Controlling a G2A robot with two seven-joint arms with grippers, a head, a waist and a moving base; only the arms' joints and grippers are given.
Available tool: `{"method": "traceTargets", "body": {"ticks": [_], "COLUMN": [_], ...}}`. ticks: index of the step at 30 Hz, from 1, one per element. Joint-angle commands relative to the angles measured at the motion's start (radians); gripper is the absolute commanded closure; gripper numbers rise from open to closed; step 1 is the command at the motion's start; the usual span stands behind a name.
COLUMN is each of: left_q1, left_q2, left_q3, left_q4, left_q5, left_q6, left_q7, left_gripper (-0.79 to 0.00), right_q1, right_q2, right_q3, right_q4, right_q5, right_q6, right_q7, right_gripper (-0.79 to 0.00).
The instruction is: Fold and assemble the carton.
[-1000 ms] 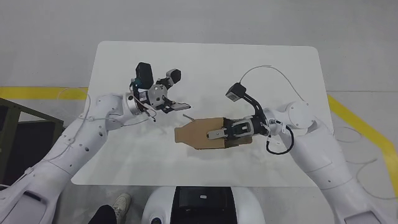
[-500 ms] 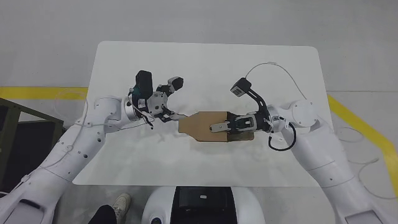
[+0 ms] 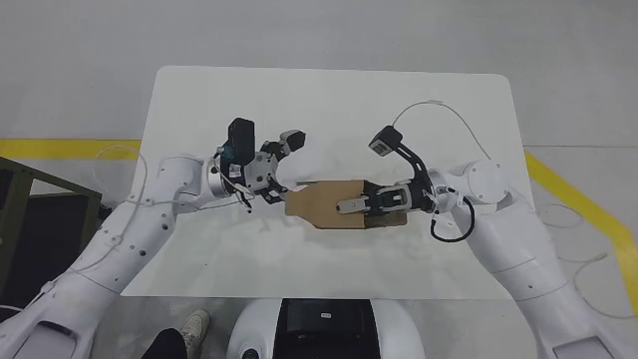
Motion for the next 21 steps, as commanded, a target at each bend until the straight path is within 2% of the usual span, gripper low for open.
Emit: {"method": "traceTargets", "body": {"ticks": [1, 13, 21], "left_q1": [-0.001, 0.039, 0.037], "left_q2": [-0.004, 0.002, -0.009], "left_q3": [-0.001, -0.071, -0.093], "left_q4": [-0.004, 0.042, 0.080], "left_q5": [0.004, -0.001, -0.030], "left_q6": [0.000, -0.015, -0.005], "left_q7": [0.001, 0.045, 0.016], "left_gripper": [-0.785, -0.785, -0.785], "right_q1": [0.000, -0.007, -0.007], "right_q2": [0.000, 0.006, 0.004], "right_q3": [-0.001, 0.024, 0.004], "right_q4": [-0.002, 0.002, -0.019], "right_q5": [-0.001, 0.007, -0.002], "right_q6": [-0.002, -0.005, -0.002], "right_q7": [0.000, 0.002, 0.017], "right_gripper": [0.000, 0.000, 0.000]}}
